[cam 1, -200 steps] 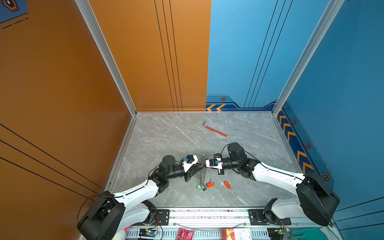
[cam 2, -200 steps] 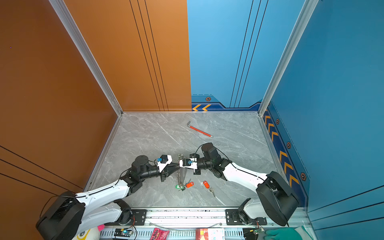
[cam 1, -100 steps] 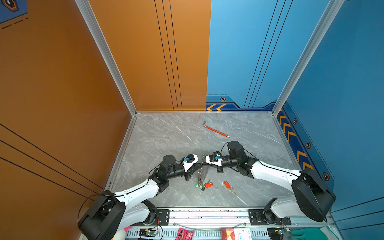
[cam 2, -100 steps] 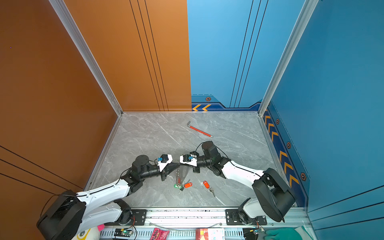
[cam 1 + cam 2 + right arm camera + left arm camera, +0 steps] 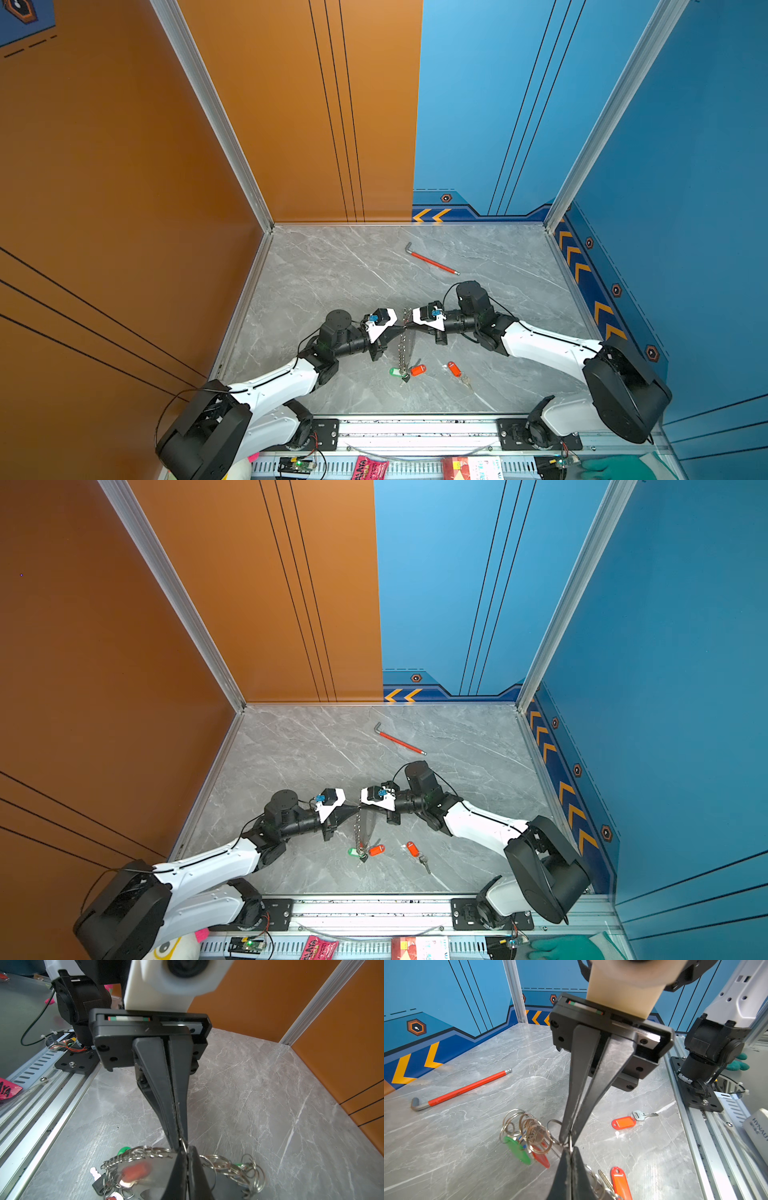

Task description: Put the keys on the keyring

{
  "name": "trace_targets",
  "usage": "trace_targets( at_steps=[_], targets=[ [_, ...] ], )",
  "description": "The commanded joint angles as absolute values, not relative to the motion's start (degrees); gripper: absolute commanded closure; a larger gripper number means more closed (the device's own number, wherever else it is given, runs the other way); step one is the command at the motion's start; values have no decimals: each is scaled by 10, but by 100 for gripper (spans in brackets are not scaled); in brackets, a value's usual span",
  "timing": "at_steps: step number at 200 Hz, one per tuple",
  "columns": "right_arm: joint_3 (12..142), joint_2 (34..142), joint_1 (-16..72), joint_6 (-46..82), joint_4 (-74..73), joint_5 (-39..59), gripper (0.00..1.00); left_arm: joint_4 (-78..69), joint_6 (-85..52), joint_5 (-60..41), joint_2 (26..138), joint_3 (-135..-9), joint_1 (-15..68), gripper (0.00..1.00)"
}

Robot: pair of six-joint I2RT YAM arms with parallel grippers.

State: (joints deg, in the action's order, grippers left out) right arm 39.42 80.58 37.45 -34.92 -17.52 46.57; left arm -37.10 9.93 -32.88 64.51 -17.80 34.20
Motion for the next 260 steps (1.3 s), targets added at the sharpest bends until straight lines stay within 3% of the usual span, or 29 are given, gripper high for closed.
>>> trace_targets(
  at_steps=[1,25,82,153,224,260],
  targets=[
    [401,770,369,-384,-54,467,85,-333,117,-291,644,-195,345,100],
    [410,754,367,-398,-7,456,79,-324,122,-291,642,-199,346,100],
    [421,766,372,-368,-46,416,80,-315,148,-300,631,-194,361,100],
    [454,762,392,-392,15,395,81,-279,170,-300,627,-206,372,100],
    [483,778,398,-405,57,375,91,-274,172,-299,626,-208,375,100],
    [487,787,416,-410,62,370,92,-274,173,-298,625,-207,375,100]
  ],
)
